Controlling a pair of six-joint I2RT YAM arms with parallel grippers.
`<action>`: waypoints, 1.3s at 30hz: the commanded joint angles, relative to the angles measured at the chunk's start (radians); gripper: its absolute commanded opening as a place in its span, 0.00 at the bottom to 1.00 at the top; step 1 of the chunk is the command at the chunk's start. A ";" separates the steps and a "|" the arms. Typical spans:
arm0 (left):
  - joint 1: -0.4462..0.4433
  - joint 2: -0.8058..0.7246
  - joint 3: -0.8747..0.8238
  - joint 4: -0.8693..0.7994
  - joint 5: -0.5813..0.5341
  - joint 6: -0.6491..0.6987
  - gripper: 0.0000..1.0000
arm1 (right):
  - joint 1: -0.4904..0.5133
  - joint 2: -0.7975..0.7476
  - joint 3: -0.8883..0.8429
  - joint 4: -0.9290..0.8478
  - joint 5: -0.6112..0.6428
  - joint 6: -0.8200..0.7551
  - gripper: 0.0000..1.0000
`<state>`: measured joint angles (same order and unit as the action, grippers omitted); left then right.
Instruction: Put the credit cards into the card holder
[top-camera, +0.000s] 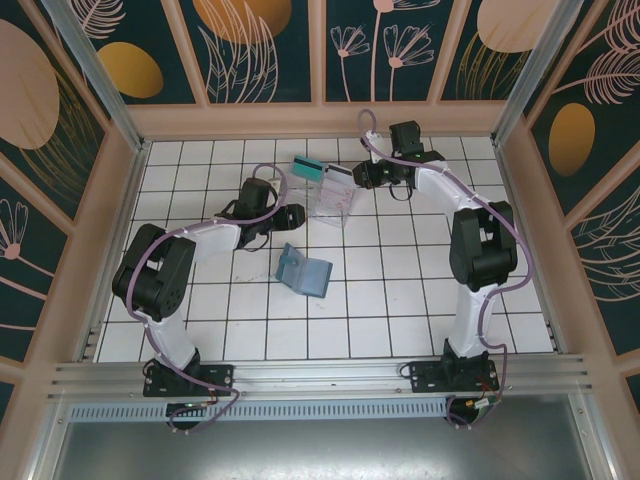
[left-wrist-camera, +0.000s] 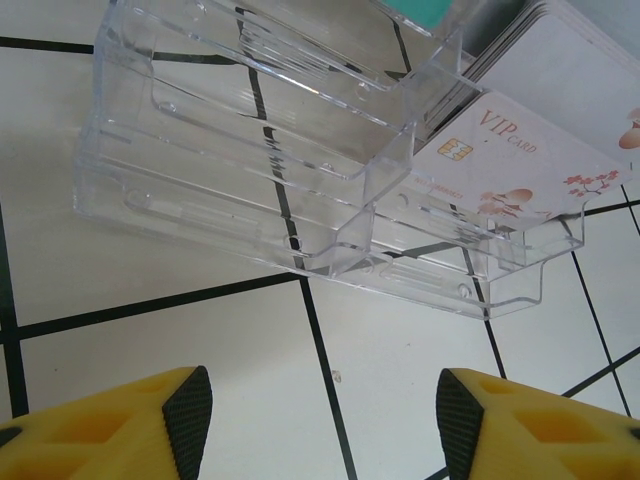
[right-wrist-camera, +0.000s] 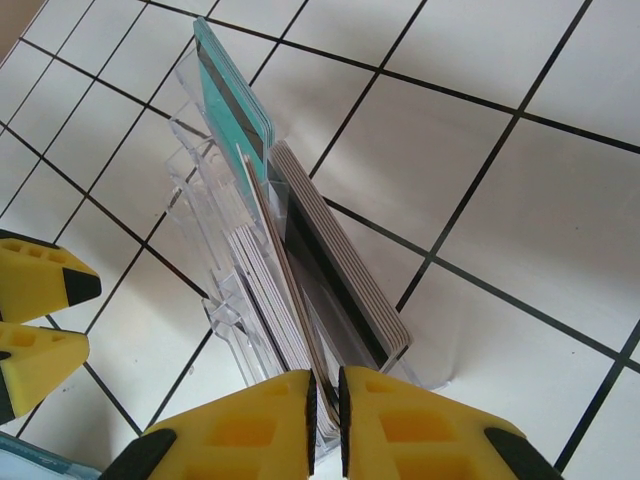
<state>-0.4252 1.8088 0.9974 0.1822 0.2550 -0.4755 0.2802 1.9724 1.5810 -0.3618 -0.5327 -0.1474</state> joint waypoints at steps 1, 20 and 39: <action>0.005 -0.013 0.026 -0.001 0.017 -0.006 0.63 | -0.012 -0.030 -0.006 -0.029 -0.023 -0.006 0.17; 0.005 -0.011 0.025 0.007 0.022 -0.012 0.62 | -0.015 -0.025 -0.032 -0.008 0.028 0.017 0.40; 0.005 -0.012 0.021 0.010 0.029 -0.015 0.62 | 0.025 0.092 0.081 0.002 0.118 0.046 0.51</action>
<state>-0.4252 1.8088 0.9977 0.1822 0.2661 -0.4831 0.3027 2.0525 1.6226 -0.3717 -0.4419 -0.1181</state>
